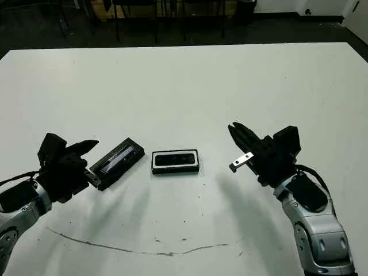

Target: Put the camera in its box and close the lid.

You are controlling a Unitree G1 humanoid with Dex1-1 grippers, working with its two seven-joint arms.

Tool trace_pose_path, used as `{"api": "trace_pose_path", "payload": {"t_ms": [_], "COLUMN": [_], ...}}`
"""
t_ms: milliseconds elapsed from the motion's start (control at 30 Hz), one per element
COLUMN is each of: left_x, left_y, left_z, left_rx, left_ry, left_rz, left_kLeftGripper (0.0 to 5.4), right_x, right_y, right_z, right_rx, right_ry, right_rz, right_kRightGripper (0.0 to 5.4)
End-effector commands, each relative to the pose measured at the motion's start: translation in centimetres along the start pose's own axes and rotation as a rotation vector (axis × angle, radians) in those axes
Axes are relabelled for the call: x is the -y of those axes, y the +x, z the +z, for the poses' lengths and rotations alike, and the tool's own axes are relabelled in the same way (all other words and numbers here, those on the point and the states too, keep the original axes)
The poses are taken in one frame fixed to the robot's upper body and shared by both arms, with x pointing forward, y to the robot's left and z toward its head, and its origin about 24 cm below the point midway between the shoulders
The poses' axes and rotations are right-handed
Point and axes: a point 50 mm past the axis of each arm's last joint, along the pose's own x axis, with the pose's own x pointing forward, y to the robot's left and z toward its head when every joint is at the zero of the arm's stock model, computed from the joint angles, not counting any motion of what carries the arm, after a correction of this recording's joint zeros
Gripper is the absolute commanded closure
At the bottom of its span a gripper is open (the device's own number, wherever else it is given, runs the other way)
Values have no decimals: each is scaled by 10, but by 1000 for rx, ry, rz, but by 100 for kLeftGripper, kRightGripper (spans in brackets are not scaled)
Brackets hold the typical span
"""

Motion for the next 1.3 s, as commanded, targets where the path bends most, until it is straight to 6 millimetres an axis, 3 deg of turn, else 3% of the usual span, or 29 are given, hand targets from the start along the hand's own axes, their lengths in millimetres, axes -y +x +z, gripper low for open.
{"api": "trace_pose_path", "payload": {"t_ms": [33,367,933,1300], "left_x": [-4,-11,-6,-10], "left_y": [1,3,8,6], "left_z": [-7,-15,-23,-32], "left_rx": [-43,-69,-83,-90], "left_ry": [16,106,63,120], "left_rz": [11,39,14,111], "left_kLeftGripper": [1,1,1,1], "right_x": [1,2,2,3], "right_y": [-3,-2,-3,-4], "right_z": [-6,-5,-3,-5], "right_rx": [-25,-23,-36,-30], "right_ry": [15,-1,21,8], "right_rz": [-1,-8,-16,-17], "right_kRightGripper": [540,540,540,540]}}
